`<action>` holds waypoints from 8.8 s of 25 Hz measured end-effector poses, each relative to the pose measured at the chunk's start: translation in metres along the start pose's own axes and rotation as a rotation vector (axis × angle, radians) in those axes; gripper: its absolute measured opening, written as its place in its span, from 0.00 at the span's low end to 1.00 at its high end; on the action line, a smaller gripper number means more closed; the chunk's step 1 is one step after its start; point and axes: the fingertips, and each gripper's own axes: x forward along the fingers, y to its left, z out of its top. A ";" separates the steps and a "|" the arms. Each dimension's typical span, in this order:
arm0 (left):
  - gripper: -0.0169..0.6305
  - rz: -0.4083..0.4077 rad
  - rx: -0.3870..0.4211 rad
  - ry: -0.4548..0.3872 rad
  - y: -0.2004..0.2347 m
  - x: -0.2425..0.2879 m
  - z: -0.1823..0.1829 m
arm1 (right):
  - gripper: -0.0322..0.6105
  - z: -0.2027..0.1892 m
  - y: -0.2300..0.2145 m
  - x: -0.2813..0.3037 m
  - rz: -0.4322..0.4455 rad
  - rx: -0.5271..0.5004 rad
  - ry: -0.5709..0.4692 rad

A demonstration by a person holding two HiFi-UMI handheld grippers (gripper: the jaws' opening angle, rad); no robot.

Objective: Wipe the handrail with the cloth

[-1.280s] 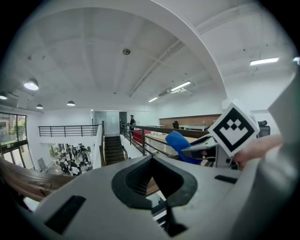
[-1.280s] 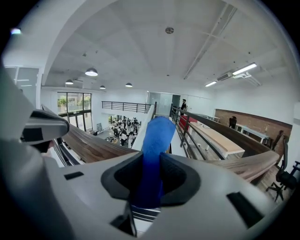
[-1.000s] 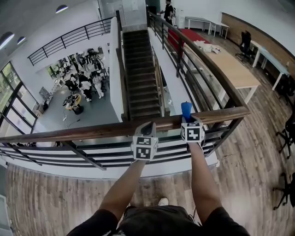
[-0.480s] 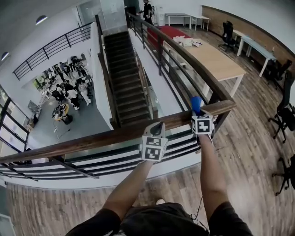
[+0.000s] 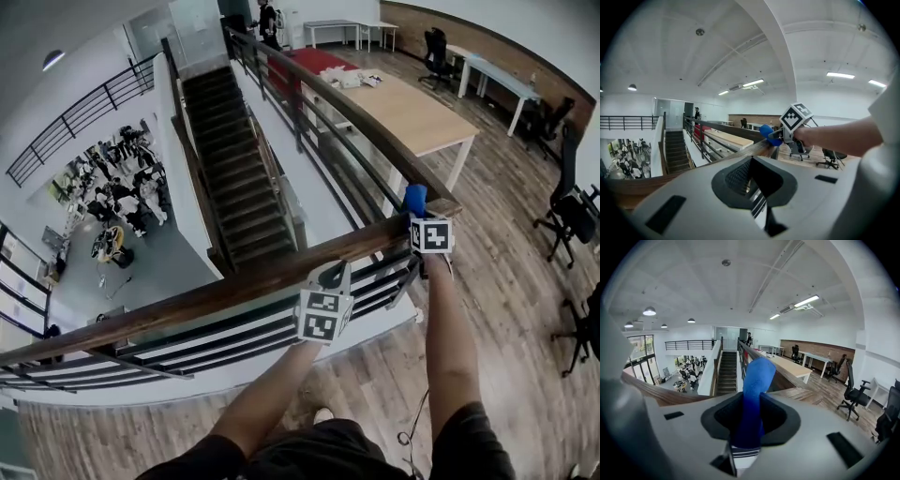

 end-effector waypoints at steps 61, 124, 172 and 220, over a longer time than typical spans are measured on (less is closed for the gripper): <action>0.03 0.862 -0.353 -0.022 0.466 -0.636 -0.327 | 0.22 -0.175 1.002 -0.219 0.955 -0.355 -0.100; 0.03 0.699 -0.415 0.050 0.411 -0.466 -0.332 | 0.21 -0.202 0.779 -0.060 0.556 -0.331 0.051; 0.03 0.151 -0.147 0.188 0.114 -0.004 -0.211 | 0.21 -0.197 0.187 0.087 0.183 -0.133 0.126; 0.03 0.241 -0.212 0.134 0.140 -0.092 -0.344 | 0.21 -0.245 0.323 0.004 0.316 -0.266 -0.218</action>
